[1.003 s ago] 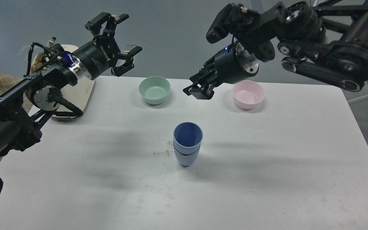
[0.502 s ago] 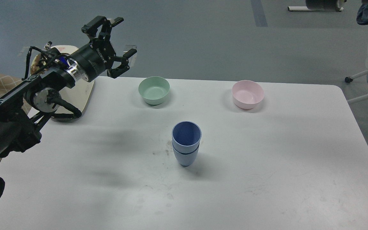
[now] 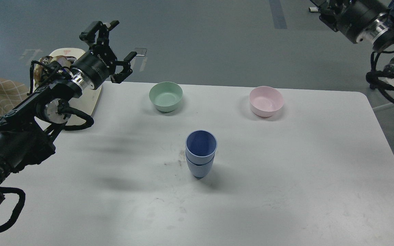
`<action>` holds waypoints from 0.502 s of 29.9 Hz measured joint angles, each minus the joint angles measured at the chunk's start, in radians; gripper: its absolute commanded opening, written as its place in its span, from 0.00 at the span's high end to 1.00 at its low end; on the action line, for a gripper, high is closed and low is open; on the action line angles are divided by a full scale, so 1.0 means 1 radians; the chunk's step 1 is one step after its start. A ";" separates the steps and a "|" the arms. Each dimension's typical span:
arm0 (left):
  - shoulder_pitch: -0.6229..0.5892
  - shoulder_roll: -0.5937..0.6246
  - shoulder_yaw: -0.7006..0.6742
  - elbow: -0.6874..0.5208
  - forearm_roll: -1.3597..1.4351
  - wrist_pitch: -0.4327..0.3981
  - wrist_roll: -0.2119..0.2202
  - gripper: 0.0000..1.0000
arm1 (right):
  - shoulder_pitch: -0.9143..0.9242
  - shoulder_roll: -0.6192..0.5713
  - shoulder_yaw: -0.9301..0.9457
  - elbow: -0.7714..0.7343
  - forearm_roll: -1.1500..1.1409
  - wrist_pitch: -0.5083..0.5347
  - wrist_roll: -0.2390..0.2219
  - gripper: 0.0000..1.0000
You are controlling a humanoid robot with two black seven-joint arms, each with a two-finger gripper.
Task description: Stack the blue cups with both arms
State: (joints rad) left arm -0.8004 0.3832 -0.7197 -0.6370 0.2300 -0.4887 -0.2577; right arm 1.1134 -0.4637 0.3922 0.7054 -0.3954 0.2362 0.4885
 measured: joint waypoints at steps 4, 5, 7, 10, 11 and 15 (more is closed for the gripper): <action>0.000 -0.009 0.012 0.007 0.006 0.000 -0.032 0.02 | -0.080 0.042 0.018 0.000 0.122 0.019 0.000 0.00; 0.000 -0.008 0.014 0.007 0.013 0.000 -0.036 0.02 | -0.101 0.050 0.029 0.000 0.138 0.031 0.000 0.00; 0.000 -0.007 0.016 0.008 0.036 0.000 -0.041 0.02 | -0.149 0.065 0.071 0.000 0.157 0.068 0.000 0.00; 0.001 -0.011 0.017 0.007 0.083 0.000 -0.046 0.02 | -0.223 0.085 0.146 0.000 0.162 0.150 0.000 0.00; 0.005 -0.013 0.017 0.006 0.094 0.000 -0.049 0.02 | -0.245 0.090 0.165 0.000 0.162 0.172 0.000 0.00; 0.033 -0.028 0.014 0.006 0.107 0.000 -0.057 0.02 | -0.305 0.099 0.208 0.004 0.162 0.216 0.000 0.00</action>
